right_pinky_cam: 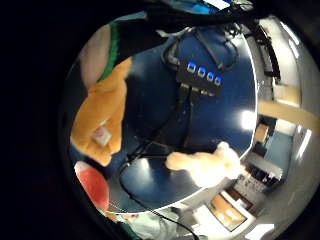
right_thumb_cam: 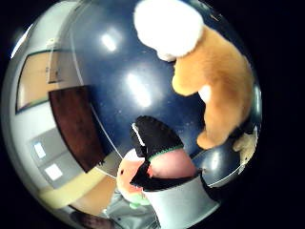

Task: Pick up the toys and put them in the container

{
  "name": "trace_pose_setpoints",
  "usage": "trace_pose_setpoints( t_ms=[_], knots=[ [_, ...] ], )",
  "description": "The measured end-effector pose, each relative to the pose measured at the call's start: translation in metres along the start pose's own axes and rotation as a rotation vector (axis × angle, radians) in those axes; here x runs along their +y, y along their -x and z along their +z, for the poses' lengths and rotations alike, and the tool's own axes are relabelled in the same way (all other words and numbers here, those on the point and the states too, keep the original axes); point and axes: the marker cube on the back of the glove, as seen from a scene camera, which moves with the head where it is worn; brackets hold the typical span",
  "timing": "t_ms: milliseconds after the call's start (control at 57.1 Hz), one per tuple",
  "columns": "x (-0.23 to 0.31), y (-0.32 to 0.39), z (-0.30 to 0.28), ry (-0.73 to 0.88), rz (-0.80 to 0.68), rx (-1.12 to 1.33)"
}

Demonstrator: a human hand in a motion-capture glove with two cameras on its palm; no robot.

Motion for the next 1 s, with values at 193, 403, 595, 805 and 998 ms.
trace_pose_setpoints(
  t_ms=[193, 403, 595, 805, 998],
  knots=[
    [-0.001, 0.001, 0.035, -0.028, 0.036, 0.029],
    [-0.002, 0.002, 0.037, -0.025, -0.023, -0.065],
    [0.024, 0.011, 0.019, 0.104, -0.113, -0.116],
    [0.076, 0.032, -0.039, 0.079, -0.259, 0.018],
    [0.147, 0.093, -0.137, -0.069, -0.424, 0.046]
  ],
)
